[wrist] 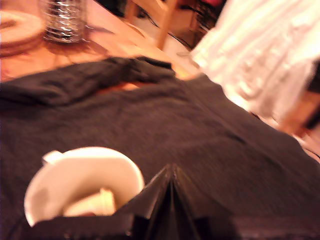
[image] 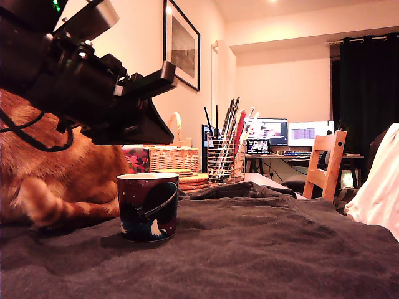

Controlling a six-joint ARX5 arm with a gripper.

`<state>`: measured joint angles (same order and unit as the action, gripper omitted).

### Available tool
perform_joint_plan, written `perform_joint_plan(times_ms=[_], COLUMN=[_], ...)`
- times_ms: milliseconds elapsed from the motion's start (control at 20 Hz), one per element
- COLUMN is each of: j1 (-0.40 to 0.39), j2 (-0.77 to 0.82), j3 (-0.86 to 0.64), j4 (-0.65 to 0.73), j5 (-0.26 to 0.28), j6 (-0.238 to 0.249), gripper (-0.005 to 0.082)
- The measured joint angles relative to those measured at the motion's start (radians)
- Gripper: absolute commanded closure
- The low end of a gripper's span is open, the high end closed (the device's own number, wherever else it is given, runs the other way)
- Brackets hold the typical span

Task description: Pick up the coffee capsules on the table and drop them inside the coffee cup

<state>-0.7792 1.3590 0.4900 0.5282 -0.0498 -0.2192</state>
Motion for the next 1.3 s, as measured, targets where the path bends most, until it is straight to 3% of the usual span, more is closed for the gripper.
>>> perform_joint_plan(times_ms=[550, 950, 1300], j1=[-0.012, -0.010, 0.043], j2=[-0.159, -0.290, -0.388], j3=[-0.010, -0.127, -0.219], j4=[-0.106, -0.114, -0.117], j5=[0.004, -0.041, -0.075], j6=[0.010, 0.010, 0.005], gripper=[0.0793, 0.0793, 0.0793])
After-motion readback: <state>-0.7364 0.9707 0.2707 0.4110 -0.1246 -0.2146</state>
